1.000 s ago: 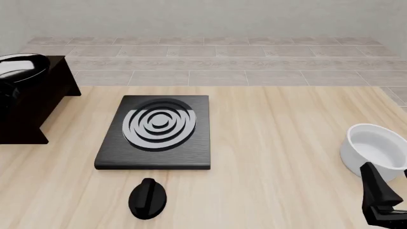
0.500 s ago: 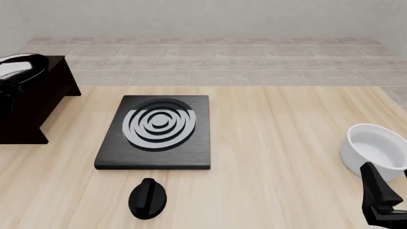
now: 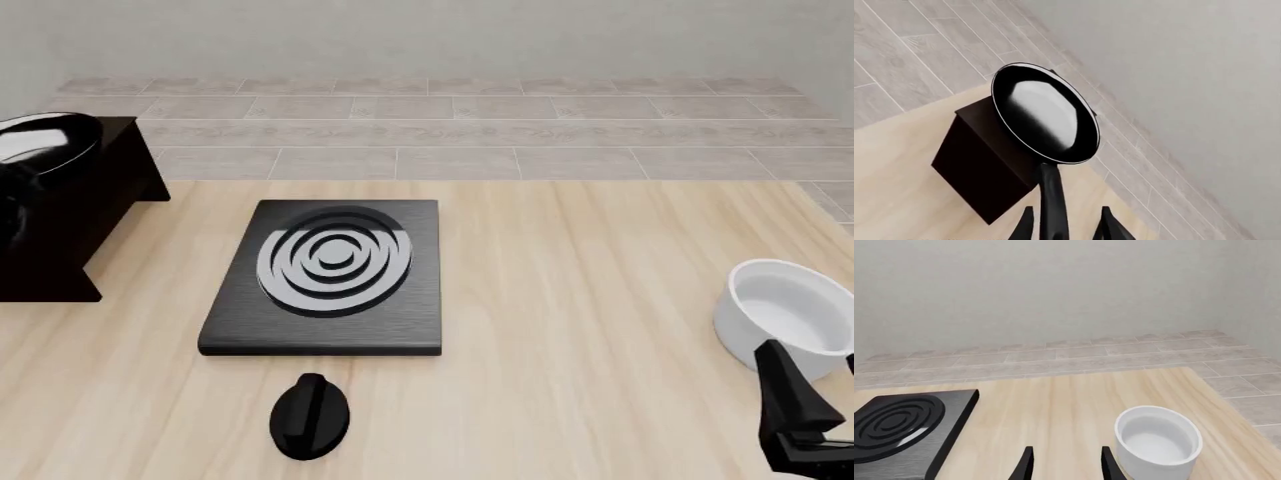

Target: Put the frying pan on top of the cabinet.

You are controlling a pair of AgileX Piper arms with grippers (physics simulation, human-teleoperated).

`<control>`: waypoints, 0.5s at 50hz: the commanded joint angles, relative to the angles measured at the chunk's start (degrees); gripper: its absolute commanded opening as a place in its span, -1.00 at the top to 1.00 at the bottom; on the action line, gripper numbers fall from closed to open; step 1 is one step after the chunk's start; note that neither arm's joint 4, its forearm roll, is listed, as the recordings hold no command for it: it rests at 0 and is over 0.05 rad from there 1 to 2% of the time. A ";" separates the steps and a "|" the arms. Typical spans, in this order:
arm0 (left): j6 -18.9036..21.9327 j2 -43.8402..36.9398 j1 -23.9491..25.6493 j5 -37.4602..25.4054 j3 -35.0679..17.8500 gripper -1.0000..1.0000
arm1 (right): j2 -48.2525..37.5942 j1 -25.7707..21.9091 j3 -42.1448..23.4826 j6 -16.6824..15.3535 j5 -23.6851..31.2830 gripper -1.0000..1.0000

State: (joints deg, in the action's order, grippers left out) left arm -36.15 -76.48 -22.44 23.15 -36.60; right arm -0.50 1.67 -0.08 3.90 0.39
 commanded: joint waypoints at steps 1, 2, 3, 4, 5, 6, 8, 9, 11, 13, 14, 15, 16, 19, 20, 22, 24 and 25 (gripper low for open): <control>0.19 1.75 -0.32 -0.48 0.99 -1.00 | 0.06 -0.12 0.04 -0.13 0.10 -1.00; 0.15 1.63 -0.37 -0.55 1.00 -1.00 | 0.07 -0.14 0.04 -0.15 0.11 -1.00; -0.42 1.60 -1.34 -0.66 1.51 -1.00 | -0.05 -0.16 0.02 -0.17 -0.01 -1.00; -0.76 1.99 -1.35 -0.41 1.80 -1.00 | -0.13 -0.15 0.01 -0.17 -0.08 -1.00; -0.27 2.75 -1.61 -0.74 2.04 -1.00 | -0.17 -0.20 -0.03 -0.24 -0.14 -1.00; -0.27 2.76 -1.61 -0.75 2.05 -1.00 | -0.17 -0.20 -0.03 -0.24 -0.14 -1.00; -0.99 2.70 -1.22 -0.57 2.28 -1.00 | -0.30 -0.18 -0.13 -0.24 -0.17 -1.00; -0.38 3.44 -1.66 -1.13 2.39 -1.00 | -0.18 -0.25 -0.06 -0.29 -0.12 -1.00; -0.75 3.59 -1.35 -1.34 2.54 -1.00 | 0.07 -0.28 0.00 -0.30 0.03 -1.00; -0.47 4.81 -0.99 -2.19 2.70 -1.00 | 0.03 -0.29 -0.02 -0.26 -0.02 -1.00; -0.36 5.00 -1.10 -2.52 2.71 -1.00 | 0.06 -0.30 -0.01 -0.23 -0.01 -1.00; -0.36 5.01 -1.10 -2.53 2.71 -1.00 | 0.06 -0.30 -0.01 -0.23 -0.01 -1.00; -0.51 5.61 -0.87 -2.62 2.91 -1.00 | 0.06 -0.28 -0.03 -0.19 -0.01 -1.00; -0.38 6.70 -0.73 -3.24 3.29 -1.00 | 0.07 -0.20 -0.06 -0.09 -0.03 -1.00; -0.08 7.20 -0.94 -3.53 3.42 -1.00 | 0.08 -0.22 -0.07 -0.10 -0.03 -1.00; -0.37 7.60 -0.49 -3.60 3.71 -1.00 | 0.16 -0.23 -0.17 -0.07 0.10 -1.00; -0.05 7.91 -0.59 -3.98 3.67 -1.00 | 0.18 -0.24 -0.11 -0.07 0.04 -1.00; 0.10 8.34 -0.54 -4.09 3.78 -1.00 | 0.15 -0.26 -0.12 -0.04 -0.02 -1.00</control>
State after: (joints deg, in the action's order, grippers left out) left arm -36.40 -70.81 -23.25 20.47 -33.71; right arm -0.43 1.45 -0.15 3.77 0.39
